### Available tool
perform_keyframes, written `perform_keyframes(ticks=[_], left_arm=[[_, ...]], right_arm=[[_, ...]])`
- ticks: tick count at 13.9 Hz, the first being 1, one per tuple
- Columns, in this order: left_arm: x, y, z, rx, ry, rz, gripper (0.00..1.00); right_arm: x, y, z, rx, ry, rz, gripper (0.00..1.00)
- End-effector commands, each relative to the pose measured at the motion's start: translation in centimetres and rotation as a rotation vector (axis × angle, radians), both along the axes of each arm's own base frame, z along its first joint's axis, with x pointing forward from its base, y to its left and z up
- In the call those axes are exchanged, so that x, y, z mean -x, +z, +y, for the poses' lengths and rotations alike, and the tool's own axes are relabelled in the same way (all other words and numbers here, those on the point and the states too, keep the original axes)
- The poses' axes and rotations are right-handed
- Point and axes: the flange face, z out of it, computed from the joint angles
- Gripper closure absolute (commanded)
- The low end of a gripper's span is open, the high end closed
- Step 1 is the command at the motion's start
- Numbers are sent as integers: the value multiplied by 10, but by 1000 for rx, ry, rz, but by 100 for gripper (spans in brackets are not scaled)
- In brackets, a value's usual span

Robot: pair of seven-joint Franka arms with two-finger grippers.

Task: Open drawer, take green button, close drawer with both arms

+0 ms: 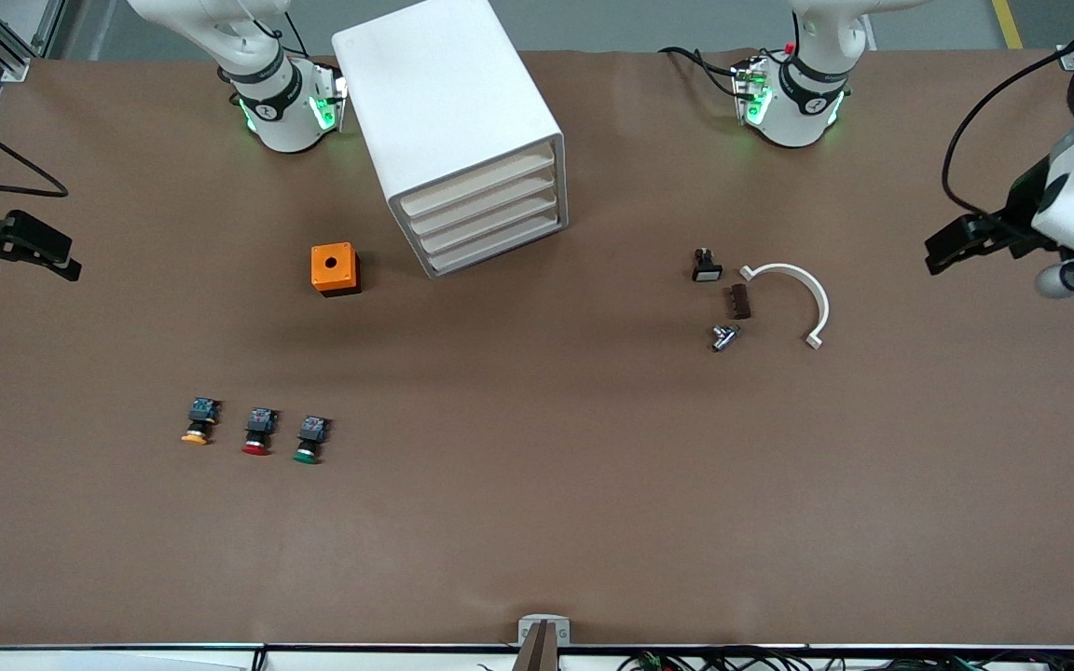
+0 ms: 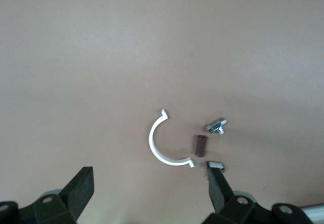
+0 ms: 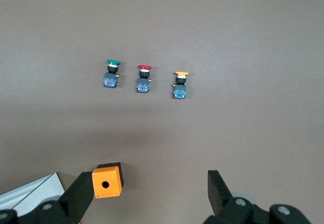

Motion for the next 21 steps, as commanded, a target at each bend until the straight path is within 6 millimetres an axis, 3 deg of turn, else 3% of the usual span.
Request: perform_keyframes(ticks=[1,6,17,21], left_arm=[[22,18,22,-5,-66,-1,0],[45,23,13,13,-92,34,0],[43,16,5,13,-100,52,0],[42,30,6,13,-94,20,0]], right_arm=[[4,1,-2,20,-13,-5,0],[4,-1,2,36,-4,5,0],[4,0,5,36,1,2,0],[4,-1,4,36,-1,4,0]])
